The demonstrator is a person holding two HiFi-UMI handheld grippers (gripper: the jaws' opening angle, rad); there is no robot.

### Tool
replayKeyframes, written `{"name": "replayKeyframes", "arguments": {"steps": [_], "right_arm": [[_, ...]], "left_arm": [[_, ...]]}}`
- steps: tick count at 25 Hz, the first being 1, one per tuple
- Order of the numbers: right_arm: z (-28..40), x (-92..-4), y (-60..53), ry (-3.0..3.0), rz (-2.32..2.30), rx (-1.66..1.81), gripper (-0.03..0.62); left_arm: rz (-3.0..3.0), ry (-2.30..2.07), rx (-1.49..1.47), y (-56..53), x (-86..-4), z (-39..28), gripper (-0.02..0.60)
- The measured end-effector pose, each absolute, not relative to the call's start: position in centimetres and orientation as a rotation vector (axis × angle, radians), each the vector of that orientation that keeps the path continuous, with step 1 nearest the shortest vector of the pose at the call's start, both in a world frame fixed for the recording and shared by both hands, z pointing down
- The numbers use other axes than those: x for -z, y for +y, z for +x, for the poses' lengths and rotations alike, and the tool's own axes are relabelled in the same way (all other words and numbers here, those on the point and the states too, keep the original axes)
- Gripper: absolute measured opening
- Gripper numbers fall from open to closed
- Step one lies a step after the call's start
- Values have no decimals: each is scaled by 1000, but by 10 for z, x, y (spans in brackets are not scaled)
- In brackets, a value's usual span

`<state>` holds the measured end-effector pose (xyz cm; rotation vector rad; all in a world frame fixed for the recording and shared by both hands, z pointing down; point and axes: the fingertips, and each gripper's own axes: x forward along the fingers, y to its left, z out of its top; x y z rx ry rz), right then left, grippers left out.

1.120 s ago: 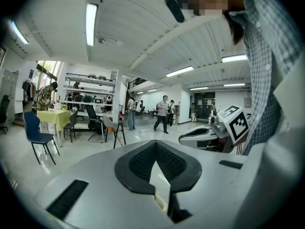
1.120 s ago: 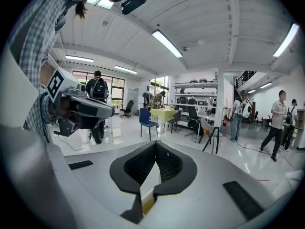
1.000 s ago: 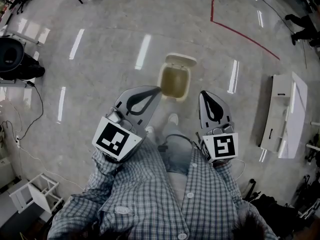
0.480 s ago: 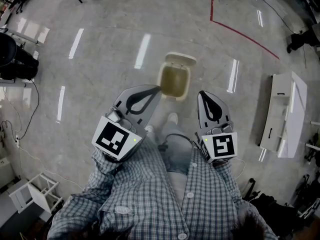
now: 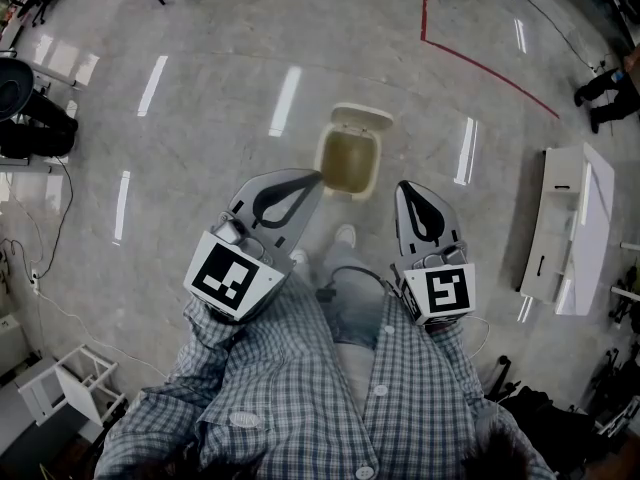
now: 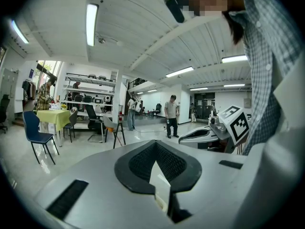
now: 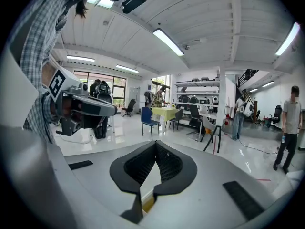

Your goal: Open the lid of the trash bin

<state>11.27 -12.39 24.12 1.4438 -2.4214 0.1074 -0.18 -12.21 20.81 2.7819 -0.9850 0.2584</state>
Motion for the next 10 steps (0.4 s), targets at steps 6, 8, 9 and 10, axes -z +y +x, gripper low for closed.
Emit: {"name": "replayKeyframes", "arguments": {"steps": [6,8,9,10], "right_arm": [[113,-242,-125,-2429,1447,-118,18],[111,-241,-124,-2430,1445,-121,18],[111,-241,-124,-2430,1443,-121,19],[110,-240,-123,-2431,1442,-121,18]], "left_arm": [[2769,-988,-255,-122,-210,-4,6],[2764,-992,-258,-121,-210,-6,6],[2762,-994,-259,-120,-210,-6,6],[2759,-996,-259,-119,-210,-7,6]]}}
